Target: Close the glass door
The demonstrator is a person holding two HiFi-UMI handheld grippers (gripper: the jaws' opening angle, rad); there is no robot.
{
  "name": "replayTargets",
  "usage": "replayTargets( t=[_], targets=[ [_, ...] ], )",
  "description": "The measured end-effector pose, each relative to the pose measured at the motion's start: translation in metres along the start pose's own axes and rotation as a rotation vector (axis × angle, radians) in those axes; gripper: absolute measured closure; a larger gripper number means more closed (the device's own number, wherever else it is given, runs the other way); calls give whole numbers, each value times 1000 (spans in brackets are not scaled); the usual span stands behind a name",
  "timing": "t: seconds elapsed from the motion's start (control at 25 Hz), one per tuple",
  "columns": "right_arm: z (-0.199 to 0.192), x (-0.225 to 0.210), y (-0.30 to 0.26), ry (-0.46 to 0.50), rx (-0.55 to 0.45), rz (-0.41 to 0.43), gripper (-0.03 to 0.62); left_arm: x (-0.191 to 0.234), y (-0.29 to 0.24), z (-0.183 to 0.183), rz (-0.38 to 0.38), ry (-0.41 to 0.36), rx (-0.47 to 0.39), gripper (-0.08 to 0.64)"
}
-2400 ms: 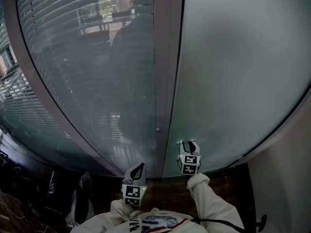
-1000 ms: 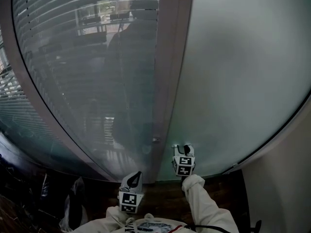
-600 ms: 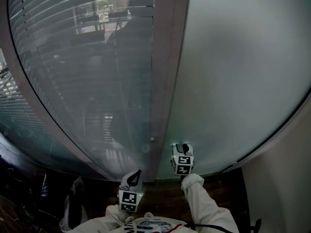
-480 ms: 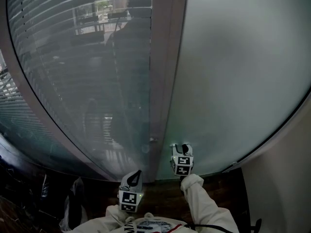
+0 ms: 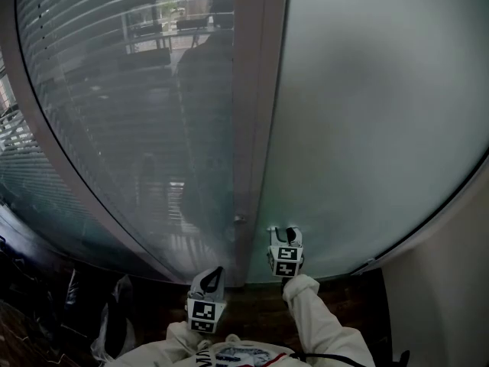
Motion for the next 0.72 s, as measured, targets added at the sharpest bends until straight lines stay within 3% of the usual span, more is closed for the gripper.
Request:
replayTargets(
  t=[0.36,0.56,0.72],
  targets=[
    [7,6,-2,-11,18,21,448,-26,24,1,73,-6,11,558],
    [5,6,19,42,54,40,417,-48,41,-6,146,-2,6,558],
    [-4,-2,62,-22,14,69,479,-74,54,-9,186,4,27,558]
  ],
)
Point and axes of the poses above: the fingertips, and each gripper's own axes: y backward along the fingers, x to its left, z out of its top, the point moved 8 cm from there along y, backward along the fingers, and after that the axes turned 8 degrees about y, right-handed, at the moved point
